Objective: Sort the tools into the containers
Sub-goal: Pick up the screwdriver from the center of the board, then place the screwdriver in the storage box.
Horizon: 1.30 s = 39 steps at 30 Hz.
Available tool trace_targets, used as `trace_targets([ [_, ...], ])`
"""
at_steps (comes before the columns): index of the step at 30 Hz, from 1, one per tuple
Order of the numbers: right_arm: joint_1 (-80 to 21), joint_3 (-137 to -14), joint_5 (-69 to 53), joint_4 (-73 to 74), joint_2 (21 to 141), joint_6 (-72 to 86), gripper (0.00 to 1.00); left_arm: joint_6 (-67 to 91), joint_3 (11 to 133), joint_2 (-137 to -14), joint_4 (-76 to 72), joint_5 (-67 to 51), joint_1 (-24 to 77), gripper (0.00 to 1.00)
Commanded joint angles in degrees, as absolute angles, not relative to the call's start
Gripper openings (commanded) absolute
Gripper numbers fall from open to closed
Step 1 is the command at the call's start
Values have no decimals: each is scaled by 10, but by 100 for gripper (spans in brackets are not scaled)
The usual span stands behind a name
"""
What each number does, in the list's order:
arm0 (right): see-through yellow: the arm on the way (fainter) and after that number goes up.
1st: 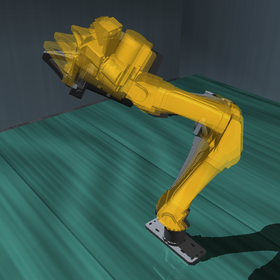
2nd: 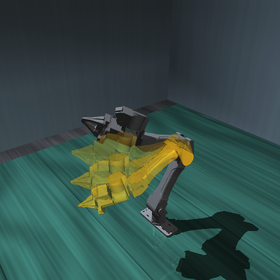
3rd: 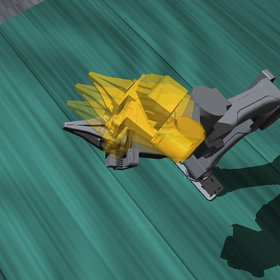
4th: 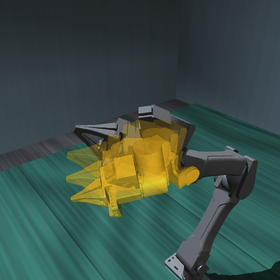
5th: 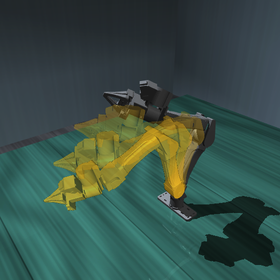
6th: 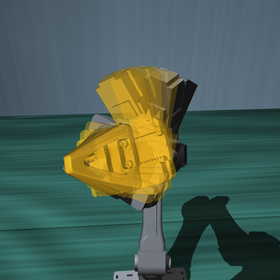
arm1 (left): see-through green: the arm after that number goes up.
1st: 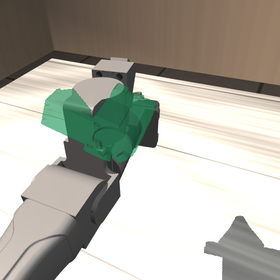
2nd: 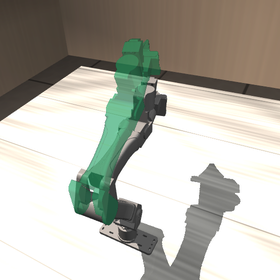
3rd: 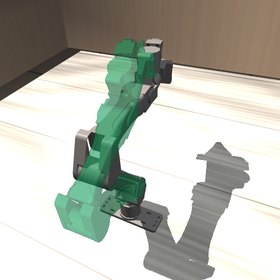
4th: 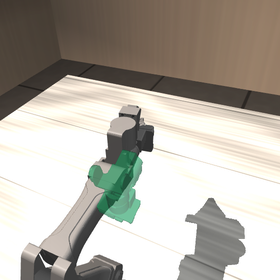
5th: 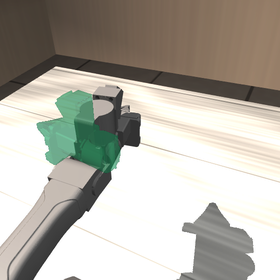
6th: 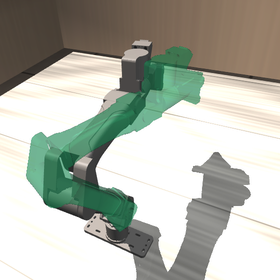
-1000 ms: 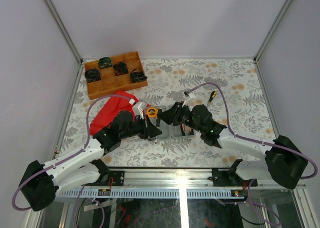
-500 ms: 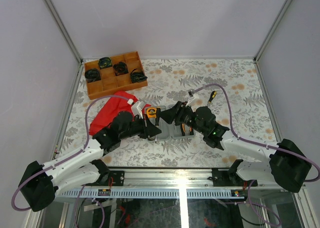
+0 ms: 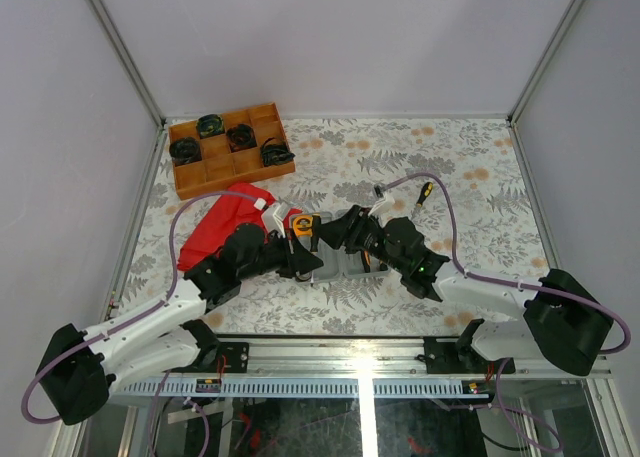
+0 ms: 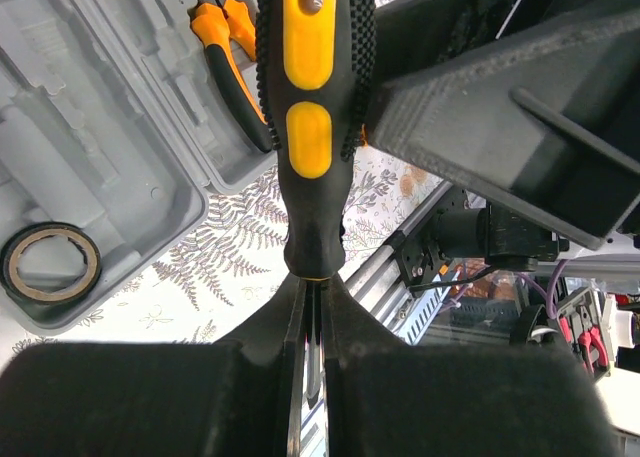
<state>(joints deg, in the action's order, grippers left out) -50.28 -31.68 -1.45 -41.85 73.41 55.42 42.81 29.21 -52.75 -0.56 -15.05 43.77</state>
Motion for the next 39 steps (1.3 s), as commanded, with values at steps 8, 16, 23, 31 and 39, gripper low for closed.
trace_targets([
  [8, -509, -308, 24, -490, 747, 581, 50, 431, 299, -514, -36, -150, 446, 0],
  [16, -509, -309, 13, -512, 764, 593, 44, 434, 295, -512, -39, -150, 450, 0],
  [23, -508, -307, 5, -516, 767, 598, 26, 438, 295, -514, -40, -150, 450, 15],
  [31, -509, -319, 60, -380, 701, 516, 12, 439, 298, -510, -25, -145, 450, 59],
  [39, -509, -324, 148, -236, 627, 446, 5, 435, 309, -505, 30, -82, 449, 71],
])
